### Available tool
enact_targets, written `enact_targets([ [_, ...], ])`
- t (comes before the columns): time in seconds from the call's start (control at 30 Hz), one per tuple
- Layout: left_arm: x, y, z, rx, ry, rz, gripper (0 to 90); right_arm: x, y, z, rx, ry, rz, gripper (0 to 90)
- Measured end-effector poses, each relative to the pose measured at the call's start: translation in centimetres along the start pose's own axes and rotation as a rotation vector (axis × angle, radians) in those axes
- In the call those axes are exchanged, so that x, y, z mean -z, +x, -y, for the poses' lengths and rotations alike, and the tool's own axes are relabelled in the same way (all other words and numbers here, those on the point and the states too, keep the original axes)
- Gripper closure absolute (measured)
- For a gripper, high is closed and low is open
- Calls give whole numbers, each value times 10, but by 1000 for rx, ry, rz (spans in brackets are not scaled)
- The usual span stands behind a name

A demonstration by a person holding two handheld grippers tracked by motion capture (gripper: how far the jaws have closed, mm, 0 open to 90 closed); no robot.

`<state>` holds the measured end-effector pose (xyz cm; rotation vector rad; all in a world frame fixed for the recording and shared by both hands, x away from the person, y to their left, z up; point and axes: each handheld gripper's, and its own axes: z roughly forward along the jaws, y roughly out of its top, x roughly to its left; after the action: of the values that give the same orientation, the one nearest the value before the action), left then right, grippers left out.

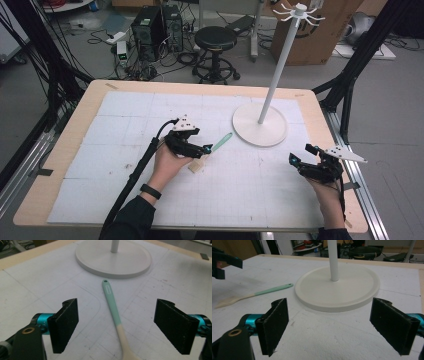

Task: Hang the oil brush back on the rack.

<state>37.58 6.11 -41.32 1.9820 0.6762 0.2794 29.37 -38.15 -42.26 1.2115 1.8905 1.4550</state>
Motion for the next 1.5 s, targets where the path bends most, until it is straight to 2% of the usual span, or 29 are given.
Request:
enact_targets([
  [0.27, -16, -7, 5, -6, 42, -4, 317, 0, 0, 0, -4, 3, -1, 150],
  [0.43, -26, -13, 7, -12, 77, -38, 391, -1, 0, 0, -3, 4, -1, 150],
  [0.57, -35, -18, 9, -29, 124, -90, 464, 0, 0, 0, -5, 5, 0, 150],
  [0.6, -35, -18, 9, -29, 124, -90, 476, 0, 0, 0, -5, 5, 0, 150],
  [0.63, -37, -19, 10, -40, 145, -110, 493, 0, -1, 0, -3, 5, 0, 150],
  [0.87, -41, -21, 13, -37, 195, -129, 589, 0, 0, 0, -10, 6, 2, 150],
  [1.07, -41, -22, 13, -17, 203, -119, 652, 0, -1, 0, -6, -1, 1, 150],
  [1.23, -39, -21, 13, 17, 208, -124, 713, 0, -1, 0, -5, -2, 2, 150],
  [1.5, -39, -24, 16, 25, 187, -138, 810, 1, -1, 0, -7, -1, 2, 150],
])
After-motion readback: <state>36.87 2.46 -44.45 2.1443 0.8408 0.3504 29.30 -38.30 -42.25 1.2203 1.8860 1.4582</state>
